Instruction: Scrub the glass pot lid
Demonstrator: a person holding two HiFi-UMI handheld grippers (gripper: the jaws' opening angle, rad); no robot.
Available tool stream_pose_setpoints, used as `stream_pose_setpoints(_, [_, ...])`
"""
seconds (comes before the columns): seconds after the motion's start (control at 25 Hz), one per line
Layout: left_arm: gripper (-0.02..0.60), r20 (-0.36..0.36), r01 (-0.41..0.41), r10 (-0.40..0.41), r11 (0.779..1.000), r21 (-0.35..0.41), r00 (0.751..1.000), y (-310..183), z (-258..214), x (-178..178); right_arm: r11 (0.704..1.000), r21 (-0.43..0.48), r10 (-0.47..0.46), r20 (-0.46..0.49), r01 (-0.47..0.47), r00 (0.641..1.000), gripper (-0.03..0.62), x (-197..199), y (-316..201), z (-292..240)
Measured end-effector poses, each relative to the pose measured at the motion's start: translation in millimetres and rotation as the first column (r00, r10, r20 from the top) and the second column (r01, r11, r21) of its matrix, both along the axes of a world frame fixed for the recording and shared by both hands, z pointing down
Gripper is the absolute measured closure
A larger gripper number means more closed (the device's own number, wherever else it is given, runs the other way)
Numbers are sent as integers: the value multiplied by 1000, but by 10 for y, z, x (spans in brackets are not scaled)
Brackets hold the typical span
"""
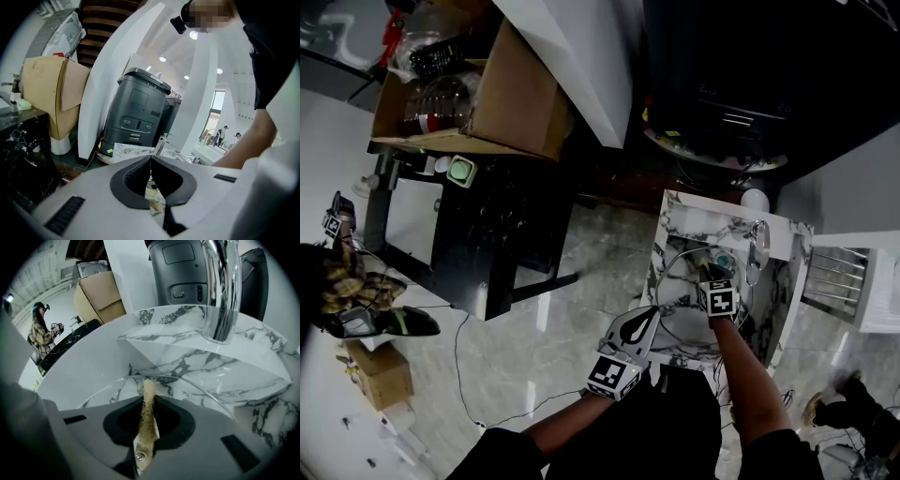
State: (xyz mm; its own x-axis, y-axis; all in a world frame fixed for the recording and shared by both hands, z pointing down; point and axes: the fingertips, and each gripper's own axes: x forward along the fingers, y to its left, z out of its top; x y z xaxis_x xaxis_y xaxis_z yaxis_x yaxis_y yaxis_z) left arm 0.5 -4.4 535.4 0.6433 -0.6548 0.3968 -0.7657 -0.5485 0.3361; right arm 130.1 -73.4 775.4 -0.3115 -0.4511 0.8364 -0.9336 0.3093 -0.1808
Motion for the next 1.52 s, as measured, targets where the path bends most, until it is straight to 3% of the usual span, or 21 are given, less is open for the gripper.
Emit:
stream_pose_setpoints(0.92, [566,-16,3,-4,1000,-25,1000,293,-14,179,989,23,147,-27,-146,989,537,569,130,13])
stream_pose_setpoints(1.52, [566,-14,11,-11,999,-30,1000,487,4,331,991,-12,130,-43,-131,991,537,782,311,46])
